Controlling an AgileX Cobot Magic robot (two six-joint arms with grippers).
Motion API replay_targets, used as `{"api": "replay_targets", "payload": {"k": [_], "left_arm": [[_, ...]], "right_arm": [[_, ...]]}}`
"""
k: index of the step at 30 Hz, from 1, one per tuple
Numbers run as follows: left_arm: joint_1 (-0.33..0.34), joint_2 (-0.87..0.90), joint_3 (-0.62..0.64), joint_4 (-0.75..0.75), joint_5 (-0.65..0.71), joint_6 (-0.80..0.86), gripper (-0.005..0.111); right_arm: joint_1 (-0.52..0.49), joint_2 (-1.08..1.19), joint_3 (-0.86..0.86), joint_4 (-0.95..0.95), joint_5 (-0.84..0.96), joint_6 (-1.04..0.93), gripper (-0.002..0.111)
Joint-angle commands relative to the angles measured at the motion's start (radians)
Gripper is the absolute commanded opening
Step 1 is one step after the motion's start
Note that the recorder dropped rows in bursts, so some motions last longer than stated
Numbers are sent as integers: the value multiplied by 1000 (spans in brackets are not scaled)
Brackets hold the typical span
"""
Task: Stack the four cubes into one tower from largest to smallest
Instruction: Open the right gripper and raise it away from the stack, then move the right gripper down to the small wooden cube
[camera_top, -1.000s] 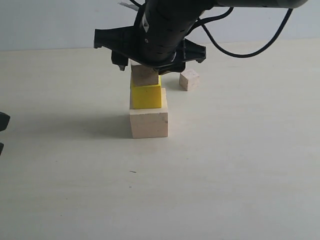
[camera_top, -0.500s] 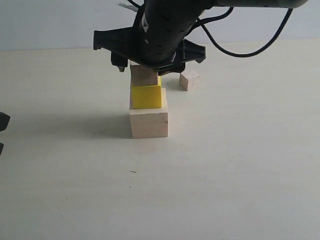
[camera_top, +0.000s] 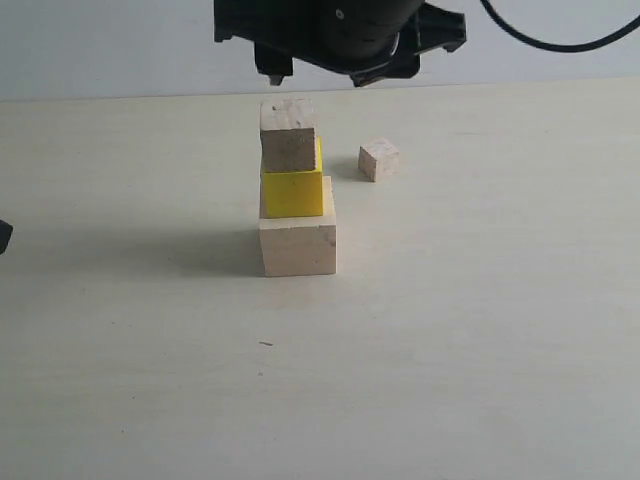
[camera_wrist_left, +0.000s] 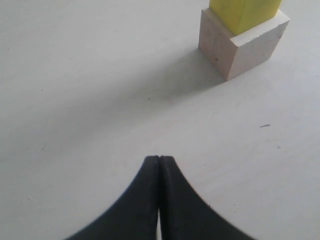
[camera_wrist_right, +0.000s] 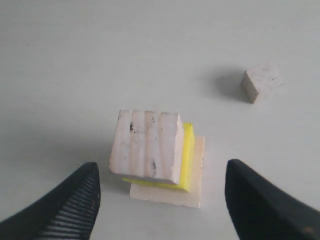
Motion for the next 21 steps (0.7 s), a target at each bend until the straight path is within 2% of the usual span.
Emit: {"api": "replay_targets", "payload": {"k": [1, 8, 14, 17, 21], "left_arm": [[4, -6, 2, -3, -2, 1, 0], [4, -6, 2, -2, 2, 1, 0], [4, -6, 2, -2, 2, 1, 0], [4, -4, 2, -2, -1, 1, 0], [4, -4, 2, -2, -3, 1, 0]], "right_arm": [[-30, -49, -3, -84, 18, -14, 66], [-227, -60, -3, -78, 21, -136, 66], [-388, -28, -3, 61, -90, -433, 64], [-438, 10, -3, 165, -138, -605, 64], [-458, 80, -3, 204, -183, -770, 64]]}}
